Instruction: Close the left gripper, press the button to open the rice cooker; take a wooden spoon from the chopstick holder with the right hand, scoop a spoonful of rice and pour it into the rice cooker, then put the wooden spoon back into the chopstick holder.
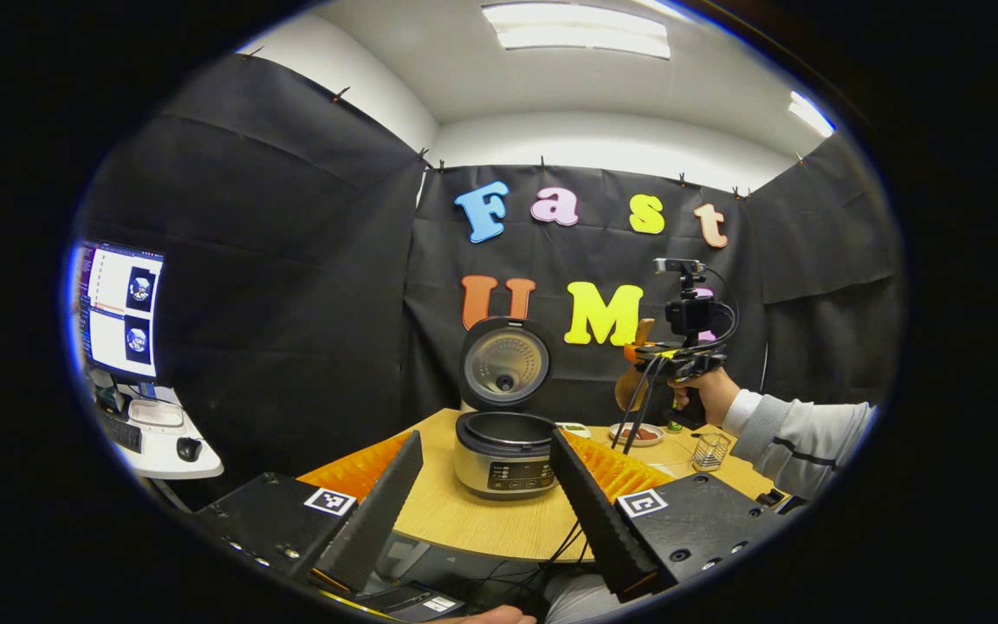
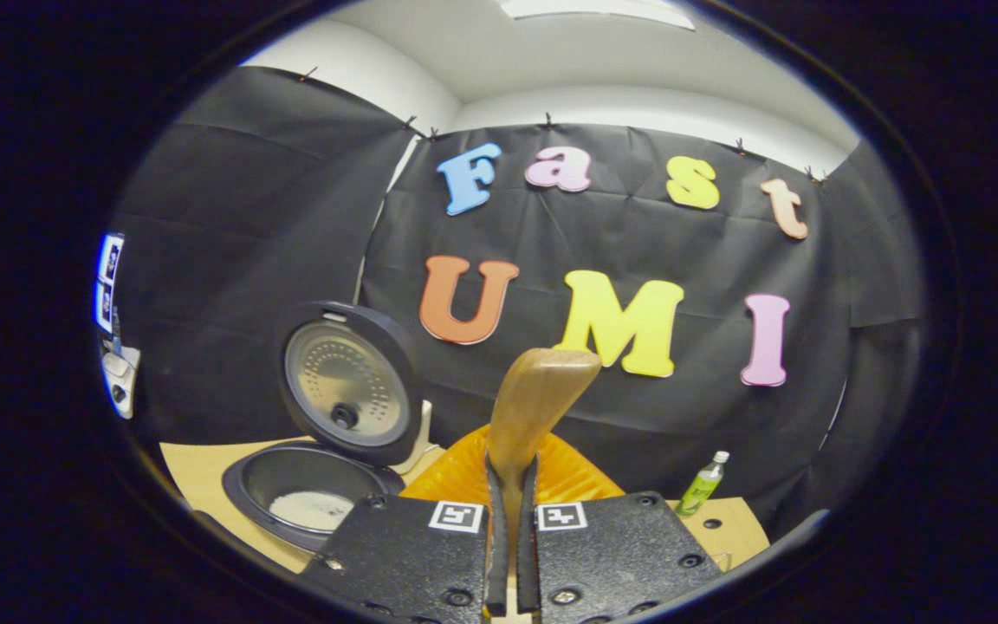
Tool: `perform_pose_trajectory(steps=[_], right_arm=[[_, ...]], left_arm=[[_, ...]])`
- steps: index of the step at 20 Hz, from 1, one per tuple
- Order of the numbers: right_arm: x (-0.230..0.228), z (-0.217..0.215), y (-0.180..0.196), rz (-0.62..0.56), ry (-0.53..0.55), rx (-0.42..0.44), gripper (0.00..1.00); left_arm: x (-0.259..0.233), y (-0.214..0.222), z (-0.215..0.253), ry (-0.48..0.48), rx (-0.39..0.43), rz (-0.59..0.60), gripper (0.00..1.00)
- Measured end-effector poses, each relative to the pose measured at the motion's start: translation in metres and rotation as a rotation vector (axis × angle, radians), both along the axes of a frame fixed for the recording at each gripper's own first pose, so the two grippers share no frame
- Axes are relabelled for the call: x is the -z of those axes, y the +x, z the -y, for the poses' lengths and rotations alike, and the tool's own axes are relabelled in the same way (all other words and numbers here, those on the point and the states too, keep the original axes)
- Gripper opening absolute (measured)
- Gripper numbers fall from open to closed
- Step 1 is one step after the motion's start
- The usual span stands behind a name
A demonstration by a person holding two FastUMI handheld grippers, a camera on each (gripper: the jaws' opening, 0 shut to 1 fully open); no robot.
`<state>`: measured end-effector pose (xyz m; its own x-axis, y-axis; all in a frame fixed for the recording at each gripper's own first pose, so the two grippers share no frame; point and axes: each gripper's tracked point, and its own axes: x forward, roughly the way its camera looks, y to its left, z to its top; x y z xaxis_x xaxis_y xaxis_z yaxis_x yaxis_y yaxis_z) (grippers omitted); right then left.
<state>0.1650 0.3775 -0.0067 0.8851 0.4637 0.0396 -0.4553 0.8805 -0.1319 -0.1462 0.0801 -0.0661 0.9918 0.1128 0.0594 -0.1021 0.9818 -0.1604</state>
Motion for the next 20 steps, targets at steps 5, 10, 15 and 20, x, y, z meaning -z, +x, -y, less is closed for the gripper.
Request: perform_pose_trajectory(steps=[5,10,15,20], right_arm=[[-0.013,0.096,0.028,-0.007,0.053,0.113,0.1],[-0.011,0.172,0.041,-0.008,0.055,0.193,0.12],[0.023,0.217,0.056,-0.081,0.108,0.23,0.12],[0.072,0.249,0.088,-0.159,0.138,0.283,0.13]], left_arm=[[-0.01,0.014,0.03,-0.008,0.053,0.023,0.94],[-0.015,0.025,0.047,0.0,0.087,0.045,0.94],[-0.007,0.035,0.064,-0.003,0.125,0.029,0.94],[-0.013,0.047,0.071,-0.003,0.137,0.05,0.94]])
